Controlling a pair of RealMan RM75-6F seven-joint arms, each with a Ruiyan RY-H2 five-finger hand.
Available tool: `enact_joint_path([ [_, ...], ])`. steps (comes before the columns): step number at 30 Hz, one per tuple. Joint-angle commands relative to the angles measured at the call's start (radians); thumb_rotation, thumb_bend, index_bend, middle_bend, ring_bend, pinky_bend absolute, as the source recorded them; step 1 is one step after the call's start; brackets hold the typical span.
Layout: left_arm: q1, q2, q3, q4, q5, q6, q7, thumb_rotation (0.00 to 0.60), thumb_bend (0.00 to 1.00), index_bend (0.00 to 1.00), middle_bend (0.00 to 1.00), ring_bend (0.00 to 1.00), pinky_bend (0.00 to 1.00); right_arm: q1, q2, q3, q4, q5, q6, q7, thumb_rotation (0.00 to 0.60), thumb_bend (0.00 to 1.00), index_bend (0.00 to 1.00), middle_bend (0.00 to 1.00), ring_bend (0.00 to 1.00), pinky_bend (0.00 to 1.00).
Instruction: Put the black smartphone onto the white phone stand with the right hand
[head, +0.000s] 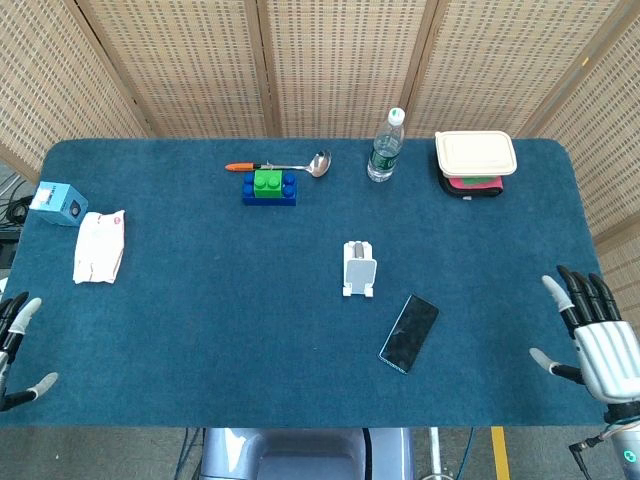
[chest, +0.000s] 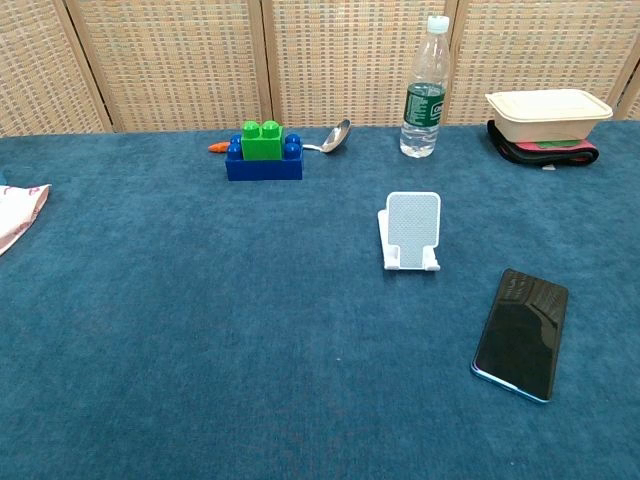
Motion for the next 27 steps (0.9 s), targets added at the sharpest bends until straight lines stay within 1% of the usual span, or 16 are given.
enact_joint_path([
  [1,-0.010,-0.006,-0.008,0.001,-0.017,-0.018,0.006,0.600,0.00,0.00,0.00,0.00,0.00,0.116,-0.002,-0.012,0.101,-0.109,-0.110,0.054,0.600,0.00,0.04,0.00,0.00,0.02],
  [5,-0.025,-0.018,-0.028,0.002,-0.049,-0.041,0.022,0.600,0.00,0.00,0.00,0.00,0.00,0.236,-0.028,-0.040,0.206,-0.210,-0.212,0.147,0.600,0.00,0.08,0.05,0.00,0.08],
  [8,-0.033,-0.027,-0.042,0.013,-0.082,-0.058,0.022,0.600,0.00,0.00,0.00,0.00,0.00,0.330,-0.061,-0.057,0.271,-0.287,-0.282,0.153,0.600,0.00,0.14,0.10,0.03,0.13],
  [12,-0.043,-0.032,-0.054,0.017,-0.109,-0.078,0.024,0.600,0.00,0.00,0.00,0.00,0.00,0.395,-0.082,-0.081,0.297,-0.341,-0.326,0.157,0.600,0.00,0.17,0.14,0.08,0.16],
  [14,-0.050,-0.033,-0.057,0.018,-0.123,-0.094,0.029,0.600,0.00,0.00,0.00,0.00,0.00,0.432,-0.089,-0.100,0.296,-0.368,-0.367,0.141,0.600,0.00,0.17,0.16,0.12,0.17],
  [18,-0.063,-0.032,-0.059,0.010,-0.135,-0.120,0.044,0.600,0.00,0.00,0.00,0.00,0.00,0.488,-0.105,-0.130,0.285,-0.387,-0.462,0.098,0.600,0.00,0.17,0.16,0.13,0.18],
  [22,-0.072,-0.028,-0.066,0.007,-0.157,-0.140,0.043,0.600,0.00,0.00,0.00,0.00,0.00,0.538,-0.148,-0.150,0.303,-0.381,-0.562,0.053,0.600,0.00,0.17,0.16,0.13,0.18],
  [27,-0.083,-0.026,-0.071,0.005,-0.180,-0.166,0.044,0.600,0.00,0.00,0.00,0.00,0.00,0.571,-0.192,-0.157,0.326,-0.361,-0.611,0.019,0.600,0.03,0.17,0.16,0.13,0.18],
])
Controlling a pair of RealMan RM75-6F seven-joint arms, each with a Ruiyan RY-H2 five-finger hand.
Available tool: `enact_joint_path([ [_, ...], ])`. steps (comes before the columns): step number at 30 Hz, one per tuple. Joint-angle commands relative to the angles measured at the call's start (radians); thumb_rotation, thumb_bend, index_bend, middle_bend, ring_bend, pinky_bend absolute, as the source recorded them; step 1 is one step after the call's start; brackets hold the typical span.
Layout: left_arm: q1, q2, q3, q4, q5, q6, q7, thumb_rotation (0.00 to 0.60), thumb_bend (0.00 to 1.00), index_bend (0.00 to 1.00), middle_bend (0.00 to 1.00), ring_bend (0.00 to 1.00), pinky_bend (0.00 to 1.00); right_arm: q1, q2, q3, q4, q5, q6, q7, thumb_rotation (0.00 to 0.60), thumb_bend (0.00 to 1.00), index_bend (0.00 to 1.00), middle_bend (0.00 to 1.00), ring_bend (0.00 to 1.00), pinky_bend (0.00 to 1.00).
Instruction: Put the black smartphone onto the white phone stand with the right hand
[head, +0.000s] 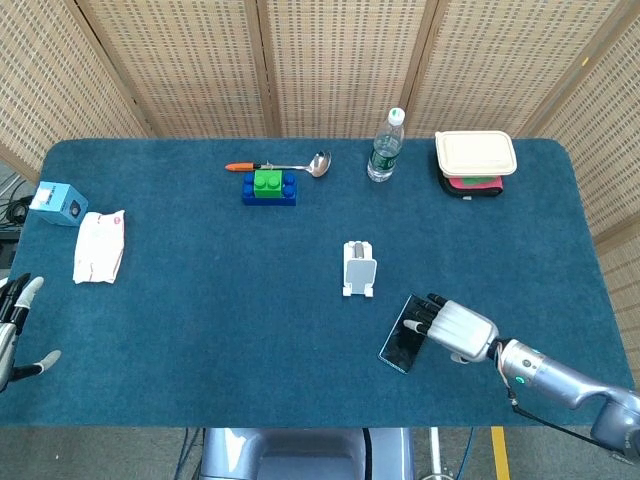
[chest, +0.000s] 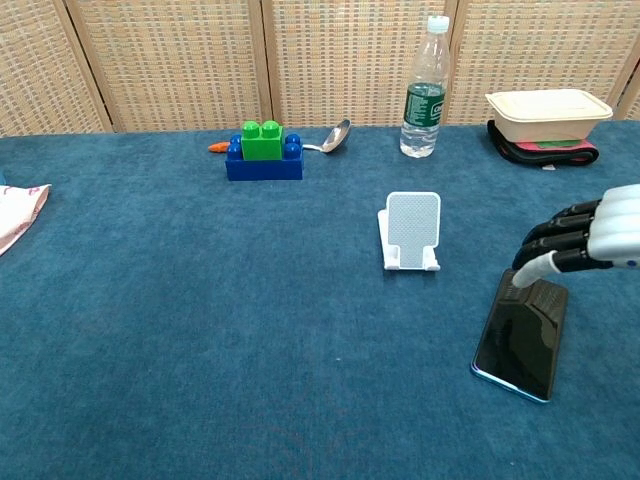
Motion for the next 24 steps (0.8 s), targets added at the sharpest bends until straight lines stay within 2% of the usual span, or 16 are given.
enact_joint_path([
  [1,-0.006,0.001,-0.001,-0.001,-0.009,-0.013,0.001,0.600,0.00,0.00,0.00,0.00,0.00,0.024,-0.031,-0.009,0.020,0.015,-0.030,-0.025,0.600,0.03,0.17,0.16,0.13,0.18],
  [4,-0.012,0.002,-0.003,-0.001,-0.019,-0.025,0.002,0.600,0.00,0.00,0.00,0.00,0.00,0.042,-0.064,-0.018,0.051,0.016,-0.041,-0.033,0.600,0.03,0.17,0.16,0.13,0.18],
  [11,-0.022,0.001,-0.009,-0.003,-0.044,-0.043,0.011,0.600,0.00,0.00,0.00,0.00,0.00,0.068,-0.149,-0.057,0.185,-0.017,0.039,-0.004,0.600,0.05,0.17,0.16,0.13,0.18],
  [24,-0.029,-0.002,-0.012,-0.007,-0.062,-0.056,0.023,0.600,0.00,0.00,0.00,0.00,0.00,0.095,-0.200,-0.086,0.261,0.004,0.014,-0.029,0.600,0.05,0.17,0.15,0.13,0.18],
])
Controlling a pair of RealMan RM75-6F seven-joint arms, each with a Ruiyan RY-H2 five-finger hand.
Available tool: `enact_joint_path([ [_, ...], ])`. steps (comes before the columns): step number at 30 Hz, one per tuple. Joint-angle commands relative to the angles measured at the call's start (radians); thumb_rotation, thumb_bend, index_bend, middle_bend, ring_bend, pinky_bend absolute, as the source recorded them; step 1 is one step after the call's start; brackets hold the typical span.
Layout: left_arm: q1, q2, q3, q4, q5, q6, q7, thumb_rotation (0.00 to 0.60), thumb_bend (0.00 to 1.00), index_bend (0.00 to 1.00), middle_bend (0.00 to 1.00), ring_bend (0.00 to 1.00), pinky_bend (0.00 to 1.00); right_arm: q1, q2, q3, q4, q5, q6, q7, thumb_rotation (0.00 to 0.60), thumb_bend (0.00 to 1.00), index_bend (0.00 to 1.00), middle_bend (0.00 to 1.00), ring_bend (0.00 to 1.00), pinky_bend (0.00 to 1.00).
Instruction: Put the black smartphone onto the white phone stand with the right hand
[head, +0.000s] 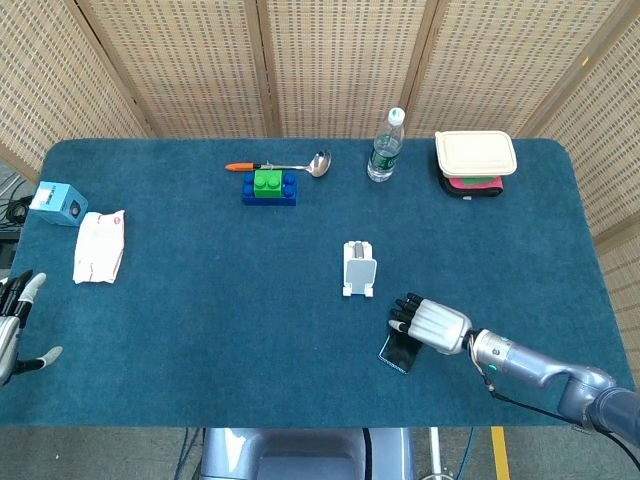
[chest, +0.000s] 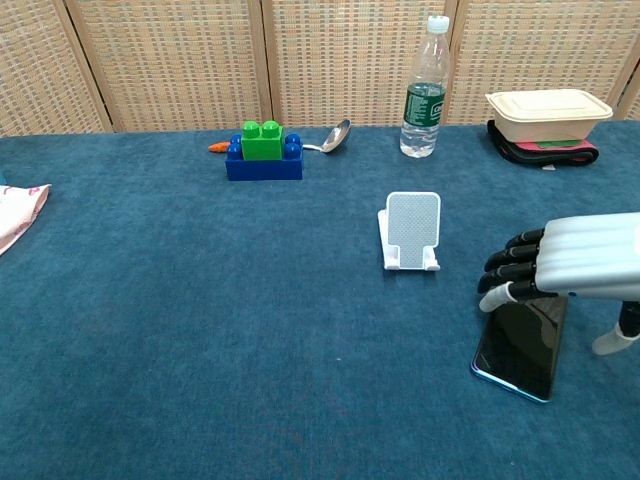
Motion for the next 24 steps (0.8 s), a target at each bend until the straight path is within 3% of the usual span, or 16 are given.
enact_joint_path([
  [1,-0.002,-0.002,0.000,-0.001,0.000,-0.002,0.004,0.600,0.00,0.00,0.00,0.00,0.00,0.005,-0.014,-0.009,0.024,0.002,0.003,-0.007,0.600,0.05,0.17,0.15,0.13,0.18],
  [19,-0.002,-0.004,0.006,-0.002,0.001,0.000,0.008,0.600,0.00,0.00,0.00,0.00,0.00,0.005,-0.057,-0.035,0.082,0.046,0.022,-0.008,0.600,0.05,0.17,0.13,0.13,0.18],
  [24,-0.005,-0.004,0.006,-0.003,-0.002,-0.006,0.009,0.600,0.00,0.00,0.00,0.00,0.00,0.008,-0.071,-0.051,0.102,0.054,0.019,0.020,0.600,0.18,0.22,0.19,0.16,0.18],
])
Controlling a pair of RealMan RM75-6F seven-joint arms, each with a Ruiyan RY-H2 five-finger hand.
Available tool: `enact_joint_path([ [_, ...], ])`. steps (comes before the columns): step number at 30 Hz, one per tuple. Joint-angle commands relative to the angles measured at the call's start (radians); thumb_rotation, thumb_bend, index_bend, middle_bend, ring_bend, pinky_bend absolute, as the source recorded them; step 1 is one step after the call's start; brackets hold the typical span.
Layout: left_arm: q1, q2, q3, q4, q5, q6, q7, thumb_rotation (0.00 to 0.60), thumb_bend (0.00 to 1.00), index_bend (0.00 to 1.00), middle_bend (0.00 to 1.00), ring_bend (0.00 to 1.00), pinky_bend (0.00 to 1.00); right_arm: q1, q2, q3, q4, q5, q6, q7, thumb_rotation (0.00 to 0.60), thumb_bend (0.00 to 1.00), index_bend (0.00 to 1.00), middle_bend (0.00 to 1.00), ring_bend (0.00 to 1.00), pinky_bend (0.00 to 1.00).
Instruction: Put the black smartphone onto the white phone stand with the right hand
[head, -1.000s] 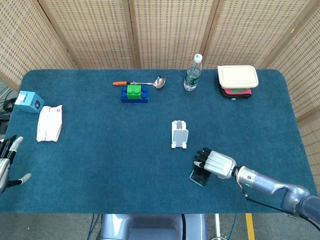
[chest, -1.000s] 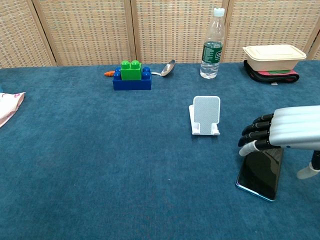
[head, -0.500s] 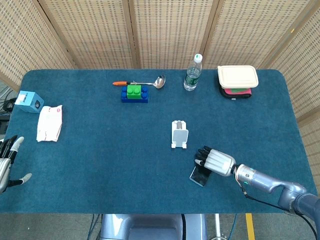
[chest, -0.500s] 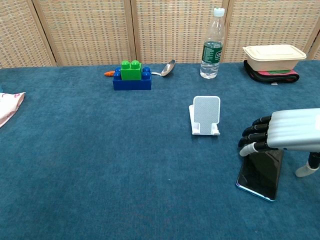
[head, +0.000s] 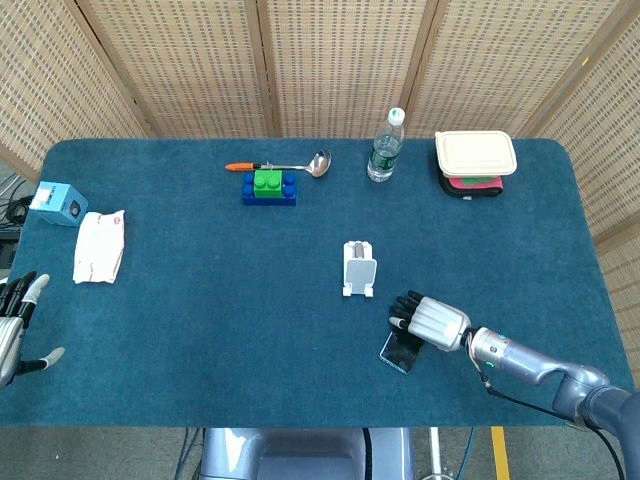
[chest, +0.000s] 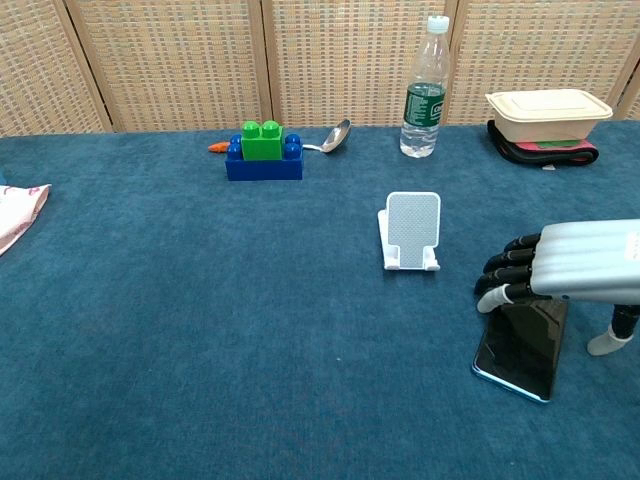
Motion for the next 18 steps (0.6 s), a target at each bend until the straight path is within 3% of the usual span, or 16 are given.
enact_joint_path([
  [1,0.000,0.000,0.000,-0.001,-0.002,0.000,0.000,0.600,0.00,0.00,0.00,0.00,0.00,0.003,-0.011,-0.012,0.013,0.003,0.001,0.014,0.600,0.20,0.24,0.22,0.19,0.19],
  [6,-0.002,-0.001,0.000,-0.001,-0.004,-0.003,0.003,0.600,0.00,0.00,0.00,0.00,0.00,0.001,-0.027,-0.028,0.038,0.000,0.027,0.049,0.600,0.42,0.46,0.45,0.42,0.42],
  [8,-0.004,-0.001,0.000,-0.004,-0.005,-0.005,0.006,0.600,0.00,0.00,0.00,0.00,0.00,-0.002,-0.034,-0.035,0.054,-0.006,0.055,0.069,0.600,0.50,0.52,0.50,0.48,0.45],
  [12,-0.005,-0.002,-0.001,-0.005,-0.010,-0.006,0.011,0.600,0.00,0.00,0.00,0.00,0.00,-0.017,-0.045,-0.050,0.100,-0.024,0.136,0.103,0.600,0.66,0.56,0.54,0.51,0.46],
  [18,-0.008,-0.006,0.001,-0.005,-0.012,-0.013,0.020,0.600,0.00,0.00,0.00,0.00,0.00,-0.027,-0.039,-0.067,0.140,-0.041,0.223,0.126,0.600,0.74,0.56,0.53,0.51,0.46],
])
